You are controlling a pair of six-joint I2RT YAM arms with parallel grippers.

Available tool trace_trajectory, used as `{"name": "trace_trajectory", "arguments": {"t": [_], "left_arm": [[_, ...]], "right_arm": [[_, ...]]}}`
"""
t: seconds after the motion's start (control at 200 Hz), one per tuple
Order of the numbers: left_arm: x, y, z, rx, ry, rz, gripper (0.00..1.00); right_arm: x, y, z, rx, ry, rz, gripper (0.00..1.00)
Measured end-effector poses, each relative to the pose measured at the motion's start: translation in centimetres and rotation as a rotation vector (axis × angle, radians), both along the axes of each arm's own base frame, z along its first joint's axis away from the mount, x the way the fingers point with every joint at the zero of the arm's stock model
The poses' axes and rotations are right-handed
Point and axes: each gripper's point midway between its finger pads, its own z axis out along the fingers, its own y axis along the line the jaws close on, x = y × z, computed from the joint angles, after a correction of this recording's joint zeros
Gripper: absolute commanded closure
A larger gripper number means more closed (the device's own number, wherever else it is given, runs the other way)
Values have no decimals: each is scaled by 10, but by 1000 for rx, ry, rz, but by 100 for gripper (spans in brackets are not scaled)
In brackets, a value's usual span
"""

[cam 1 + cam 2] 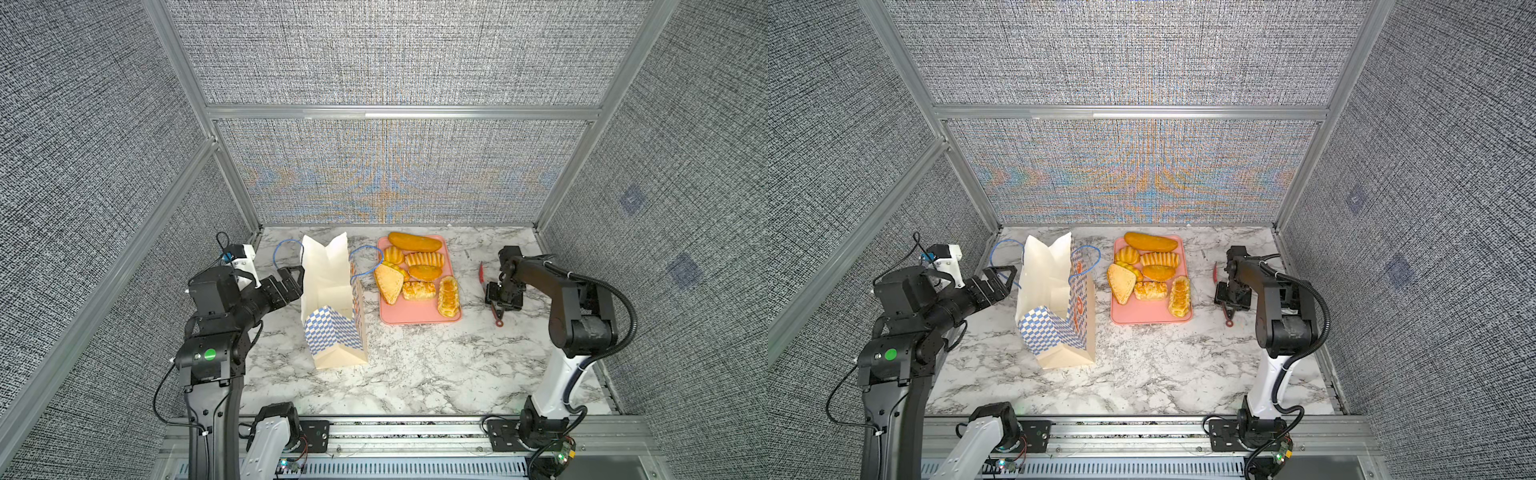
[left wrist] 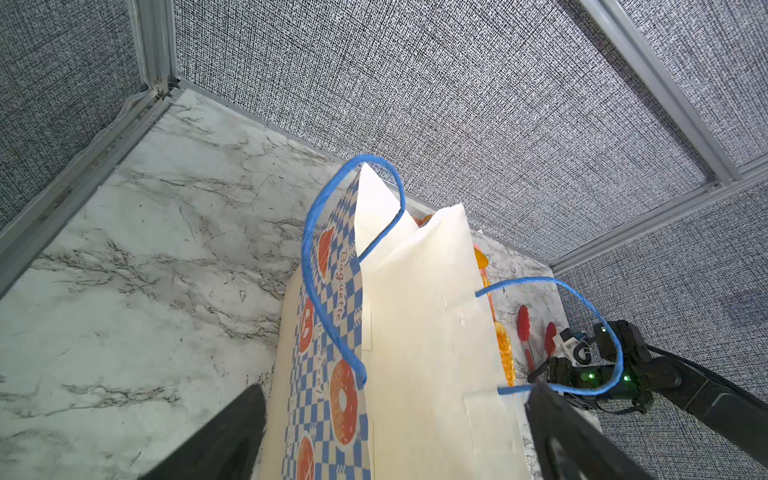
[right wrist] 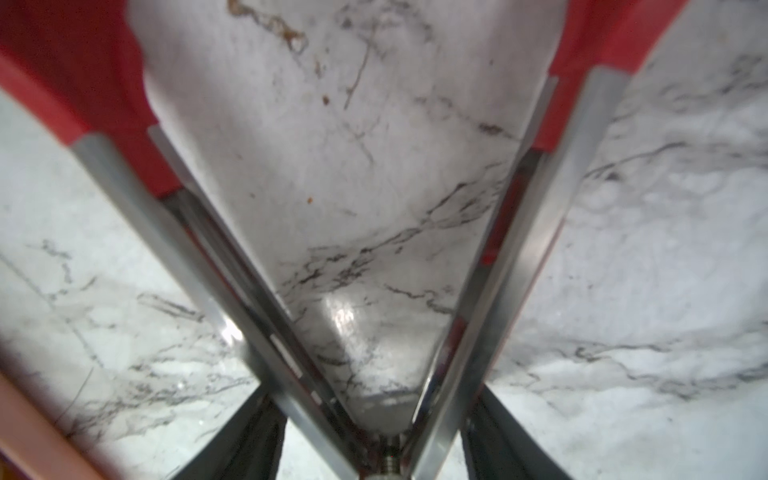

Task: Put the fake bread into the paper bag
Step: 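Close the right gripper on the tongs and lift them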

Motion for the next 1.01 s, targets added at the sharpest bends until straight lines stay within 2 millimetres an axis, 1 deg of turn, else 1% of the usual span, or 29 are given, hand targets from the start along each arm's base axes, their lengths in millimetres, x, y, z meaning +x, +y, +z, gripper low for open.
{"name": "trace_trajectory", "arguments": {"t": [0.165, 0.415, 0.575, 0.815, 0.925, 1.005], "left_arm": [[0, 0, 0, 1, -1, 0, 2], [0, 0, -1, 3, 0, -3, 2], [0, -1, -1, 2, 1, -6, 2], [1, -1, -2, -1, 5, -10, 2], [1, -2, -1, -2, 6, -12, 2], [2, -2, -1, -2, 6, -12, 2]], "right_arm": [[3, -3, -1, -16, 15, -5, 26], [8, -3, -1, -17, 27, -1, 28], [9, -3, -1, -15, 34, 3, 35], [13, -4, -1, -19, 14, 0, 54], [12, -4, 2, -23, -6, 0, 57], [6, -5, 6, -27, -10, 1, 58]]}}
